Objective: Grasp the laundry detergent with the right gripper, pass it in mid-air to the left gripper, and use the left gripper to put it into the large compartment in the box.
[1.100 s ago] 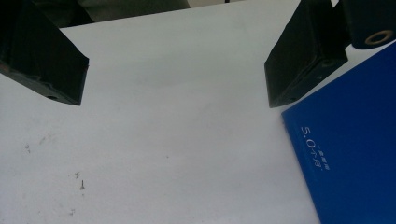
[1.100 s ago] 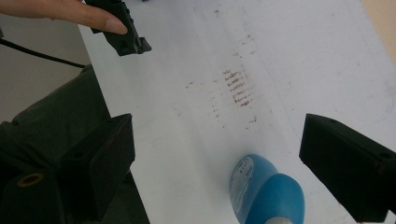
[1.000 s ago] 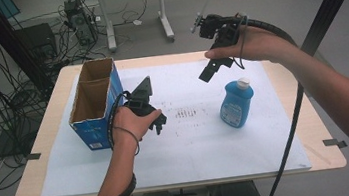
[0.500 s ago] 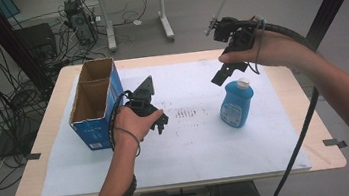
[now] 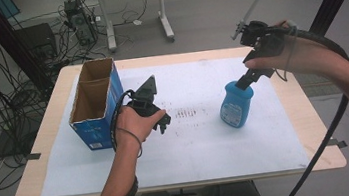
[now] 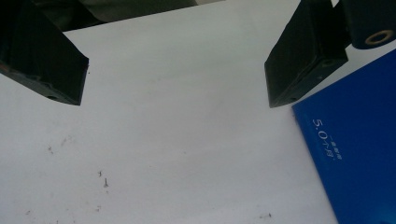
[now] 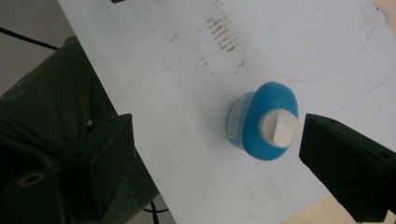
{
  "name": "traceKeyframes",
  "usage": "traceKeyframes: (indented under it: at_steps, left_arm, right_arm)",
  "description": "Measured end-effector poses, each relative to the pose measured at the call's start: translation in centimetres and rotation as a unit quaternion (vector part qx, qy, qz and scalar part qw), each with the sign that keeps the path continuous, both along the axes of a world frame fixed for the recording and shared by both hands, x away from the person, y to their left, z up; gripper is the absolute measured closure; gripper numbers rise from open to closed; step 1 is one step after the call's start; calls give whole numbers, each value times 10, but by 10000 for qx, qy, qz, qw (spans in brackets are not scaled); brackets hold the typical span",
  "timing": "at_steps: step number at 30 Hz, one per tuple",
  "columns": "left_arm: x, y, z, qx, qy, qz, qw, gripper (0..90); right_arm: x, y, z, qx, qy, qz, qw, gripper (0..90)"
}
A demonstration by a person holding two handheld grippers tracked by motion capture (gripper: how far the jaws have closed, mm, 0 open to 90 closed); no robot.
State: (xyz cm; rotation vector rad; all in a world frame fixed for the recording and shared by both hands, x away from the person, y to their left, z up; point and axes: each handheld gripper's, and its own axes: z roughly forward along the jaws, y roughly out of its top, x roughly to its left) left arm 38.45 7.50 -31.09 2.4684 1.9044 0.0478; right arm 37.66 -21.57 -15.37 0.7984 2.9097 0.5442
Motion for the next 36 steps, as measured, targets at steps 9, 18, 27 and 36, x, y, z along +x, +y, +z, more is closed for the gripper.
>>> traceKeyframes:
  at_steps: [9,18,27,36]
  left_arm:
    - [0,-1,0,39,-28,-66,10000,64]
    - [0,1,-4,10,-34,-71,10000,64]
    - [0,2,-6,15,-93,-88,9999,65]
    - [-1,1,-11,21,-78,-85,9999,64]
  right_arm:
    - [-6,-31,-9,-48,4,-304,9995,94]
    - [-9,-51,-22,64,-33,-541,9985,73]
    - [-12,-72,-49,255,-135,-753,9967,36]
    - [-15,-86,-84,717,-366,-841,9932,38]
